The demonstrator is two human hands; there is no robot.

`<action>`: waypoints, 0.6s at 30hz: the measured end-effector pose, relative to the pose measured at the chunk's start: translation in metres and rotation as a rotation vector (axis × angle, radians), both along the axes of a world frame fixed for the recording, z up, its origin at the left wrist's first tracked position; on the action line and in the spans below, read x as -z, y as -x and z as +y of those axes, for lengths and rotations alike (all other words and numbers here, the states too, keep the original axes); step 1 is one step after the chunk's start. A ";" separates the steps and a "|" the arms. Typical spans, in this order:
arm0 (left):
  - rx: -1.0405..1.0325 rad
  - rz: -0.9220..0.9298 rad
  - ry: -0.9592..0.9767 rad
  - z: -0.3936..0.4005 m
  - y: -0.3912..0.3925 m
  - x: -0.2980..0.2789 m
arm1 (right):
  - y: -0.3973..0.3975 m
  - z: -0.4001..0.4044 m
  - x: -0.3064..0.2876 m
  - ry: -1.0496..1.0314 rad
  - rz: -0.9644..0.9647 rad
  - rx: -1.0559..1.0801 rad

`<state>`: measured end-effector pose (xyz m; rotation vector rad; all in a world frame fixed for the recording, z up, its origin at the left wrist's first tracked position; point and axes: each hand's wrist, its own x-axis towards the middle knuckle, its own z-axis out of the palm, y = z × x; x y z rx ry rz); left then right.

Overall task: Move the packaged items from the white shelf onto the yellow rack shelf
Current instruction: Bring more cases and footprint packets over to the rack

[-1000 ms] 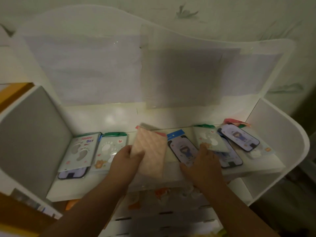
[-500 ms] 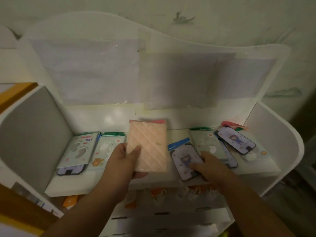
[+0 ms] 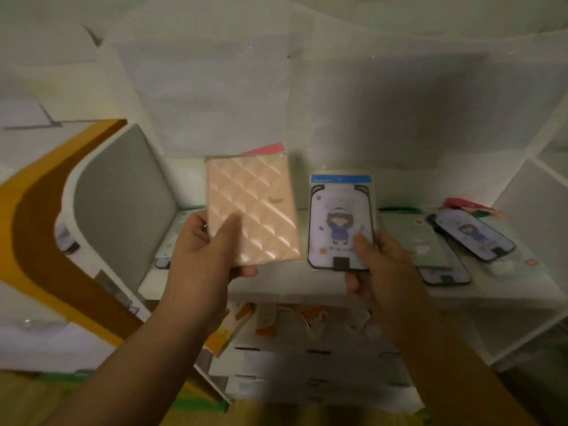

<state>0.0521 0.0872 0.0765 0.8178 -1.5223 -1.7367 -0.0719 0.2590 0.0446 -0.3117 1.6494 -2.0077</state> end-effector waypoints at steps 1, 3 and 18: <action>-0.006 0.013 0.007 -0.003 -0.006 -0.003 | -0.006 -0.003 -0.003 0.019 0.016 -0.002; -0.011 0.041 0.029 -0.008 -0.020 -0.008 | -0.017 -0.010 -0.009 0.054 0.043 -0.020; -0.084 0.161 0.038 -0.075 -0.228 -0.016 | -0.187 -0.097 -0.029 0.139 0.078 -0.232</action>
